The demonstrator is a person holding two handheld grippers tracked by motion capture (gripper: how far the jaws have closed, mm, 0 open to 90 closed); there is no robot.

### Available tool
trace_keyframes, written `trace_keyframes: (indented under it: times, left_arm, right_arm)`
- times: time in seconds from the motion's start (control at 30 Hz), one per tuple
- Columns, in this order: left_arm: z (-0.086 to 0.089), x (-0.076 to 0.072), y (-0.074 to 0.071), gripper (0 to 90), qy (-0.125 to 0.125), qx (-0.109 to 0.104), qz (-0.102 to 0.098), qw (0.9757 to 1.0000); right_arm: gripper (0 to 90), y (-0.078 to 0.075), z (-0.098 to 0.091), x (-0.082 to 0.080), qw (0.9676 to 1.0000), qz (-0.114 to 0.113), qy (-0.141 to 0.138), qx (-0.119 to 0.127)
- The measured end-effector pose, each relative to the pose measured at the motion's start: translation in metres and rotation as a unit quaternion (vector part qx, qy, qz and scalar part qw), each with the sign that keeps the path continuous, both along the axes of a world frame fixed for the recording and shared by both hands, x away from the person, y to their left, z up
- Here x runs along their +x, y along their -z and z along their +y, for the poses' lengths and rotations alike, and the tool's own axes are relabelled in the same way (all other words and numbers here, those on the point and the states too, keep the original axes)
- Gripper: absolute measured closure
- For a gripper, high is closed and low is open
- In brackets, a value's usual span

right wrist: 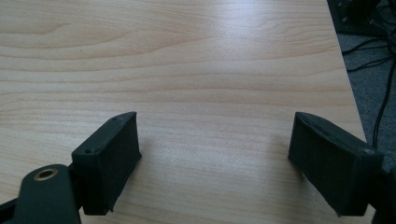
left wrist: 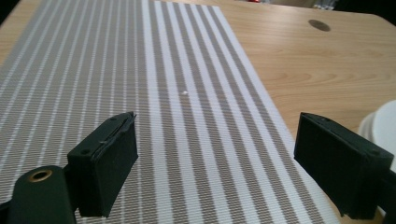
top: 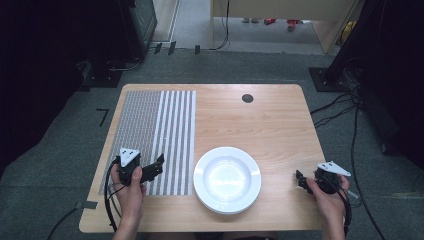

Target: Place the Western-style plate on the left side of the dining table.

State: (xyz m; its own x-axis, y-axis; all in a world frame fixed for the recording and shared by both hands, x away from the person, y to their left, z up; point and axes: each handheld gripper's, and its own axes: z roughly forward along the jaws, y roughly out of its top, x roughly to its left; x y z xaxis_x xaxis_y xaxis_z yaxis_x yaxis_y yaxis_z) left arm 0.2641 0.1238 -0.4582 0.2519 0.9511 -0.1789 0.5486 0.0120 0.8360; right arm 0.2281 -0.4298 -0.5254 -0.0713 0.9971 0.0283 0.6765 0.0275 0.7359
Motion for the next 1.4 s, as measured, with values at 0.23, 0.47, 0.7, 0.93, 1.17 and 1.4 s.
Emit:
trace_keyframes:
  times: [0.23,0.47,0.7,0.93,1.17,1.4]
  left_arm:
    - [-0.013,-0.003,0.000,13.5,0.033,-0.014,0.004,0.9994]
    - [-0.027,-0.005,0.000,13.5,0.061,-0.013,0.007,0.9980]
    - [-0.046,-0.010,-0.001,13.6,0.091,-0.010,0.010,0.9958]
    - [-0.057,-0.014,-0.001,13.5,0.111,-0.007,0.011,0.9938]
    - [-0.063,-0.016,-0.001,13.5,0.119,-0.008,0.016,0.9927]
    - [-0.071,-0.019,-0.002,13.6,0.130,-0.007,0.018,0.9914]
  right_arm:
    - [16.1,0.000,0.000,0.000,1.0000,0.000,-0.001,0.000]
    - [11.5,-0.003,0.003,-0.003,0.9995,0.018,0.025,0.000]
    - [10.5,-0.019,0.008,-0.010,0.9996,-0.009,0.023,0.012]
    - [10.5,-0.030,0.017,-0.013,0.9983,-0.030,0.018,0.047]
    - [10.7,-0.040,0.030,-0.016,0.9964,-0.046,-0.001,0.071]
    - [10.7,-0.048,0.047,-0.018,0.9950,-0.057,-0.024,0.079]
